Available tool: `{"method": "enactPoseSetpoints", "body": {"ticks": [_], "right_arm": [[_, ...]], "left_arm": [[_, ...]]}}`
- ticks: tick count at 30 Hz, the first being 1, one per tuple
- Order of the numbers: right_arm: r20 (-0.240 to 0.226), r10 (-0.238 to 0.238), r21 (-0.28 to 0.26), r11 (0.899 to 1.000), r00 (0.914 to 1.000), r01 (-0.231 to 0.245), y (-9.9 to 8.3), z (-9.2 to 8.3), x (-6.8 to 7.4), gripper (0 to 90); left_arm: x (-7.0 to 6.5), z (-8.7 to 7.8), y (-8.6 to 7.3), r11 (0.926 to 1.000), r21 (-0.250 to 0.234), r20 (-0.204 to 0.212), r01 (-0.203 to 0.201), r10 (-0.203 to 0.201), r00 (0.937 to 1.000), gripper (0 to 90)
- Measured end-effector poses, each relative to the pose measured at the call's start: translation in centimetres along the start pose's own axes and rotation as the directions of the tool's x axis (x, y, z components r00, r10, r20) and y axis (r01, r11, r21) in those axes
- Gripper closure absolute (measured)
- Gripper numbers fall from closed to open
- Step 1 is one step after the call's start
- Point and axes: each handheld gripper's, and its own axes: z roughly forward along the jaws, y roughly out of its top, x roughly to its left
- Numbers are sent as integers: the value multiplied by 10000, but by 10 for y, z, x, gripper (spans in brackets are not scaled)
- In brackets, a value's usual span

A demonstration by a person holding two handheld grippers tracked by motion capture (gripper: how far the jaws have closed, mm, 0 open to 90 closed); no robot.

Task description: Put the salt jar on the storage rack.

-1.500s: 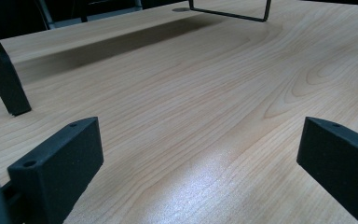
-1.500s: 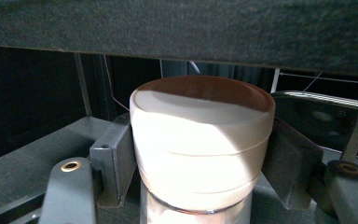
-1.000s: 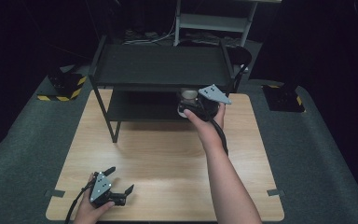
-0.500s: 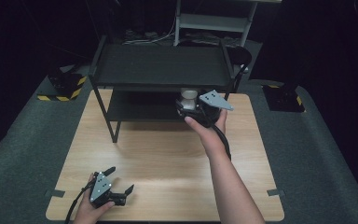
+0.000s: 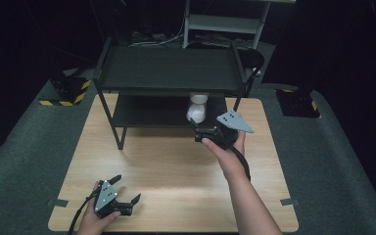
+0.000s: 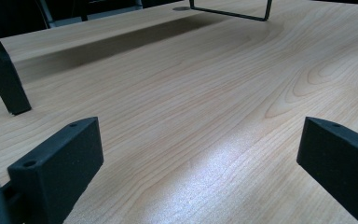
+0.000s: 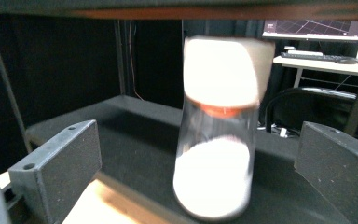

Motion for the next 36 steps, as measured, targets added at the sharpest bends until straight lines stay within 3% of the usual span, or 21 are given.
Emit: {"method": "enactPoseSetpoints", "body": {"ticks": [15, 18, 36], "right_arm": [[-425, -168, 10, 9999, 9990, 169, -41, -45, -1, 3], [-345, -343, 57, 9994, 9988, 345, -52, -55, 0, 3], [-114, 19, 758, 9971, 9999, -11, -120, -103, -6, 3]], "left_arm": [[-1, 0, 0, 10000, -18, -27, -20, 20, 10000, 5], [-1, 0, 0, 10000, -15, -23, -22, 22, 10000, 5], [-1, 0, 0, 10000, 7, -22, -48, 48, 10000, 5]]}}
